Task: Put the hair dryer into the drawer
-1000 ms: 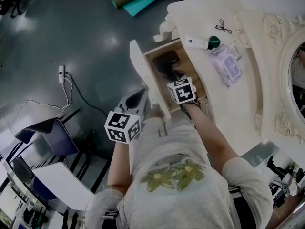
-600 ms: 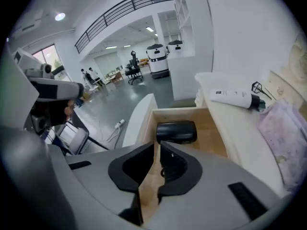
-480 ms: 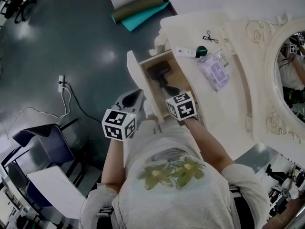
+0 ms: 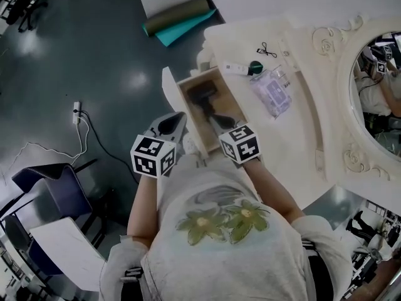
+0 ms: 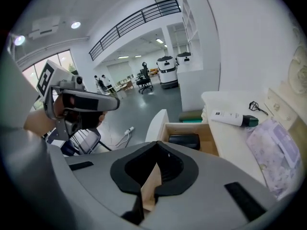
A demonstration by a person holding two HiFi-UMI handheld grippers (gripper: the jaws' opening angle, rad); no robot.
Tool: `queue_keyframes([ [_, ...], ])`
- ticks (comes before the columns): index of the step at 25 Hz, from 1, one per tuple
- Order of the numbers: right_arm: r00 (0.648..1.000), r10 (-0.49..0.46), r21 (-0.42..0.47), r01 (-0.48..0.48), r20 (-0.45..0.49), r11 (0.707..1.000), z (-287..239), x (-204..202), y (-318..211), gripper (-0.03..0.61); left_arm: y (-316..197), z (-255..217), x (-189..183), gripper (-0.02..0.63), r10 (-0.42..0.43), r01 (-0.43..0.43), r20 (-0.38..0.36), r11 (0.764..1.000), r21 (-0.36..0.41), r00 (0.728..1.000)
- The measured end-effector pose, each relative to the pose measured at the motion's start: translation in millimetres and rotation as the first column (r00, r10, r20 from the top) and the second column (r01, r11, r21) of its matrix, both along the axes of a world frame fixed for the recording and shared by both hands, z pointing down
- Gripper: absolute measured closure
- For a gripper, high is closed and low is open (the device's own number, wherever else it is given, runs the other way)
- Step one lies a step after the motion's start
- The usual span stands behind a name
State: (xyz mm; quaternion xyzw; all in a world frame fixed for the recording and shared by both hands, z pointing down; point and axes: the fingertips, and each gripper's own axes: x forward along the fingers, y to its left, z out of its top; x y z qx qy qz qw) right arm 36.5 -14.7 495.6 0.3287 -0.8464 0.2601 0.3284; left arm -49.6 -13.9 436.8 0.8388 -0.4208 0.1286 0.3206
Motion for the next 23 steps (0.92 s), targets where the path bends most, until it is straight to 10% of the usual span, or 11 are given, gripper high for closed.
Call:
queue_keyframes([
  [23, 1.000, 0.028, 0.061, -0.028, -0.003, 0.998, -24, 17, 11, 0.557, 11, -15, 17, 0.603, 0.044, -0.044, 0.006, 0.999, 0.018, 0.999],
])
